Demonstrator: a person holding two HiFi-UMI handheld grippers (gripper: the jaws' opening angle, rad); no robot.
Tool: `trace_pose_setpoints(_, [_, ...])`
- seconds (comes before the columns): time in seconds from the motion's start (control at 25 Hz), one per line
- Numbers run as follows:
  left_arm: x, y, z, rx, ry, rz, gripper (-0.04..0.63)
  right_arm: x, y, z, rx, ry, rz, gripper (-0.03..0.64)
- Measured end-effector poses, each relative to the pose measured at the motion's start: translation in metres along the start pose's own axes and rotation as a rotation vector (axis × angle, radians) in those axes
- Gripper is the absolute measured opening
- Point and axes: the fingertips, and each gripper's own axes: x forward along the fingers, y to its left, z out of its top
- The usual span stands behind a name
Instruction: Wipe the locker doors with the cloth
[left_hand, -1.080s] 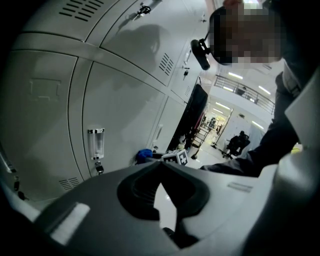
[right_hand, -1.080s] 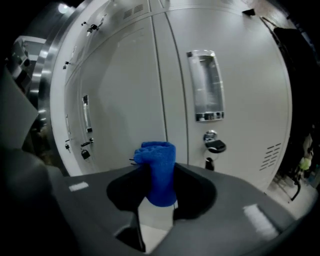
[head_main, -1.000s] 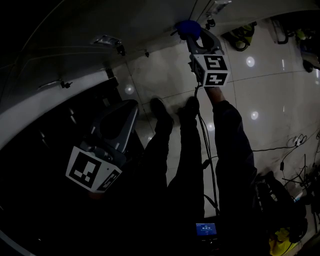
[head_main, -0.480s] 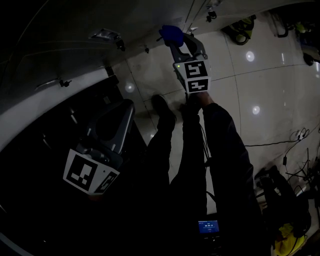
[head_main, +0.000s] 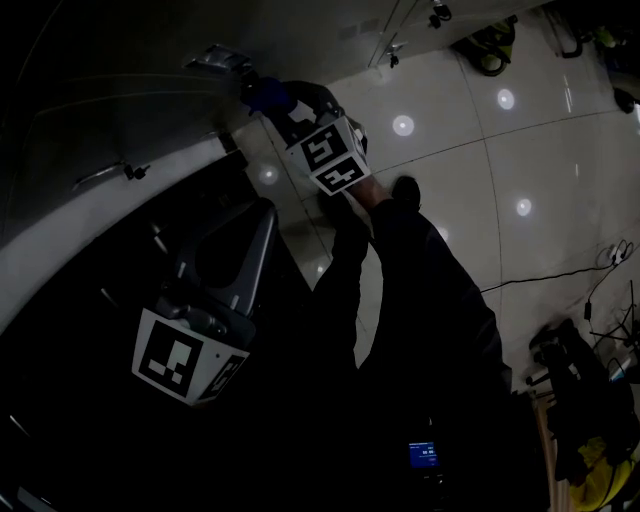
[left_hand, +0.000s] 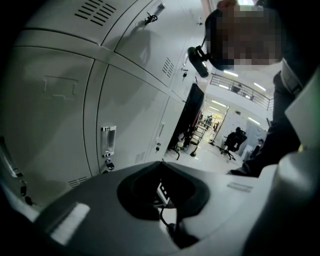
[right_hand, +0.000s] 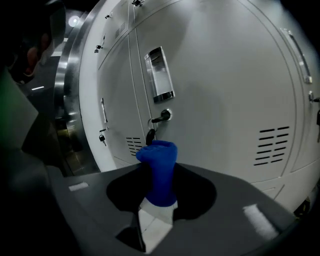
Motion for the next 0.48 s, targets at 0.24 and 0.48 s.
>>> trace_pose_setpoints(0.24, [-0.002,0.002,-0.004,0.013,0.015,-0.015,-0.02,0.022,0.005,0.012,0.023,-0.028,0.012,0.126])
trace_pose_setpoints(0.48, [0.002,0.001,-0.004,0.007,0.023,-0.025,-0.02,0.002,-0.04,0.006,0.011,-0.005,-0.04,0.127])
